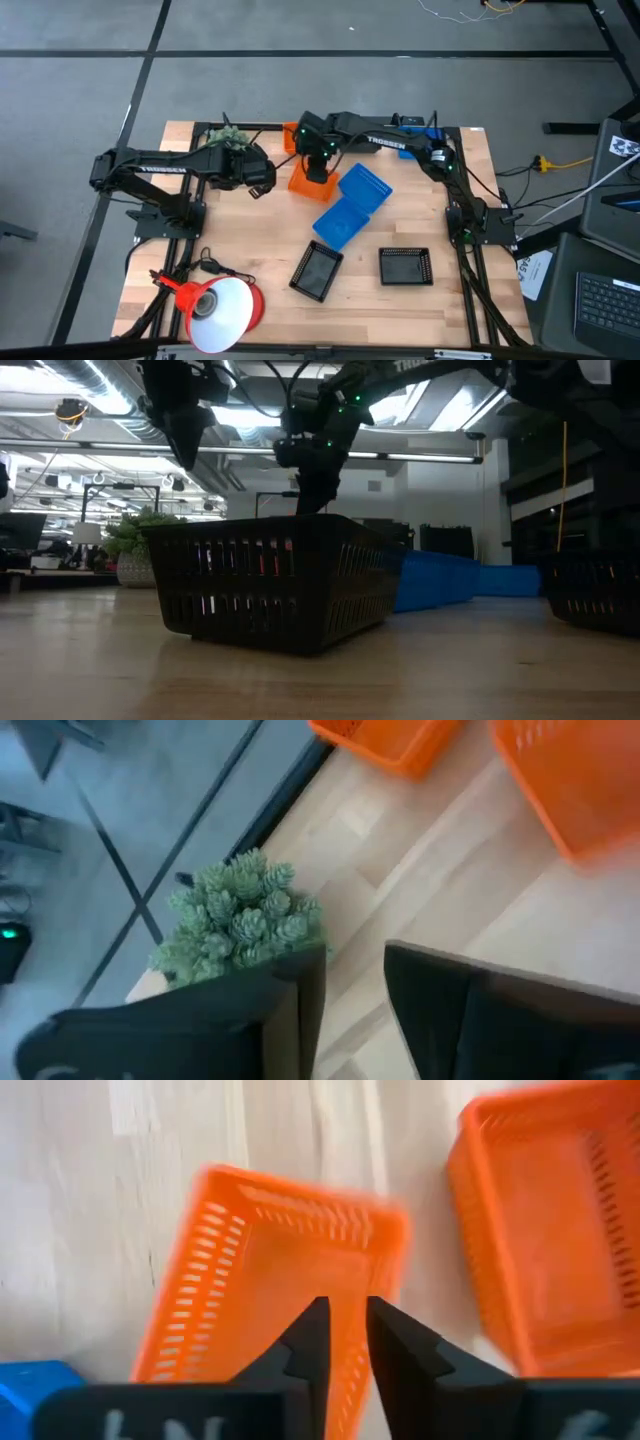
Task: Stack baskets by color
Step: Move the right orange bin to the top left of the table, then stack the top left blue bin on the top right blue bin
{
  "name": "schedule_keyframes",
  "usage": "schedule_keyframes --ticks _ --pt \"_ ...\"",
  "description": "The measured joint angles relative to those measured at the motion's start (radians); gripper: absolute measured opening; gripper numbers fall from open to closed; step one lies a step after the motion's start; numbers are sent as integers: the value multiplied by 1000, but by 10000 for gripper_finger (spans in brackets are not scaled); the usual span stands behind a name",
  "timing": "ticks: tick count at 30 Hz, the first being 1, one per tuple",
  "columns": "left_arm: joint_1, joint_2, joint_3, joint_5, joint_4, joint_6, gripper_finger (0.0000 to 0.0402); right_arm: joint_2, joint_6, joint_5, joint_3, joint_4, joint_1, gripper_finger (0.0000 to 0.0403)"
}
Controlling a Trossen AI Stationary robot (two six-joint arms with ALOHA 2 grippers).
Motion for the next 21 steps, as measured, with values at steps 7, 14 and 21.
schedule_keyframes --ticks 7,14,21 --pt "0 0 0 0 -1 -1 98 0 -16 -1 136 -120 1 118" --pt "0 0 0 12 -5 -1 98 -81 12 -55 155 -535 19 121" --pt "0 1 0 22 -4 -1 98 -373 101 -70 -213 -474 56 121"
